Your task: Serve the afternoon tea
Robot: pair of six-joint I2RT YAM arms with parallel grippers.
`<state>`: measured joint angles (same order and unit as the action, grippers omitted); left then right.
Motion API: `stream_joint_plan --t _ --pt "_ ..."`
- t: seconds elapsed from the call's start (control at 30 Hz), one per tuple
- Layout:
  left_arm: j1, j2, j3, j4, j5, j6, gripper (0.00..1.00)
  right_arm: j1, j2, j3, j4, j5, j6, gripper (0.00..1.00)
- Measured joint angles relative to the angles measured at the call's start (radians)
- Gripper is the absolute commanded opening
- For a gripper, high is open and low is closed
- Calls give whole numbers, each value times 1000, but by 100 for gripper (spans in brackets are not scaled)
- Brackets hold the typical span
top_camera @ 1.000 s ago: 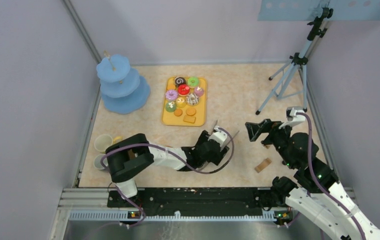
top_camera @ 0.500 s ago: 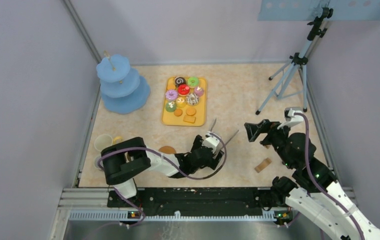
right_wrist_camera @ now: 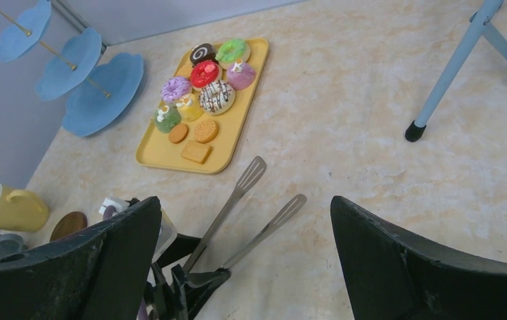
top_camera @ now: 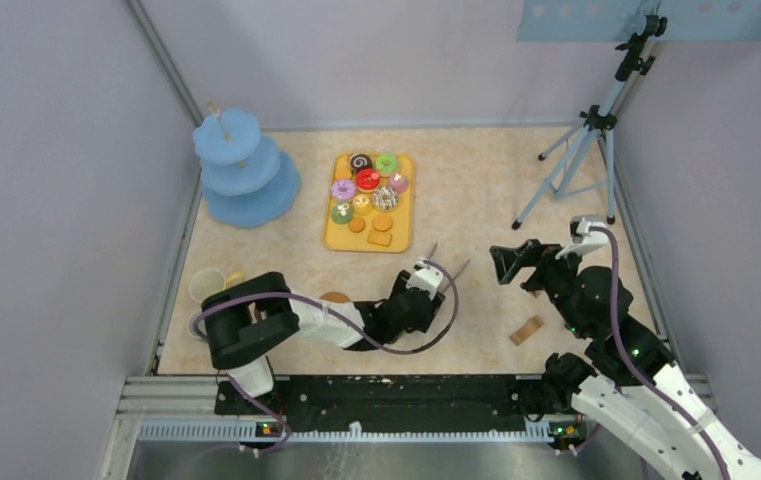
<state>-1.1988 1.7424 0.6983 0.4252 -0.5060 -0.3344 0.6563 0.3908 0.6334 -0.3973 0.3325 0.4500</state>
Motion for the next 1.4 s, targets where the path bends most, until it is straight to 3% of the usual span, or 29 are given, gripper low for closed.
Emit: stream_joint_plan --t 0.13,0.33,0.6,0.73,0.97,1.4 --pt "39 -87 20 -183 95 -16 61 0 -8 0 0 7 0 95" --pt "243 -250 95 -391 397 -65 60 0 -12 0 -6 15 0 95" --pt "437 -373 359 -800 656 -23 61 0 -16 -4 -3 23 -2 95" --pt "554 -447 451 -965 658 24 61 0 -14 -18 8 23 -2 95" --pt "670 -473 484 -1076 585 89 60 0 4 -19 14 22 -3 96" --pt "670 -171 660 -1063 420 172 58 0 4 -19 13 22 -1 95"
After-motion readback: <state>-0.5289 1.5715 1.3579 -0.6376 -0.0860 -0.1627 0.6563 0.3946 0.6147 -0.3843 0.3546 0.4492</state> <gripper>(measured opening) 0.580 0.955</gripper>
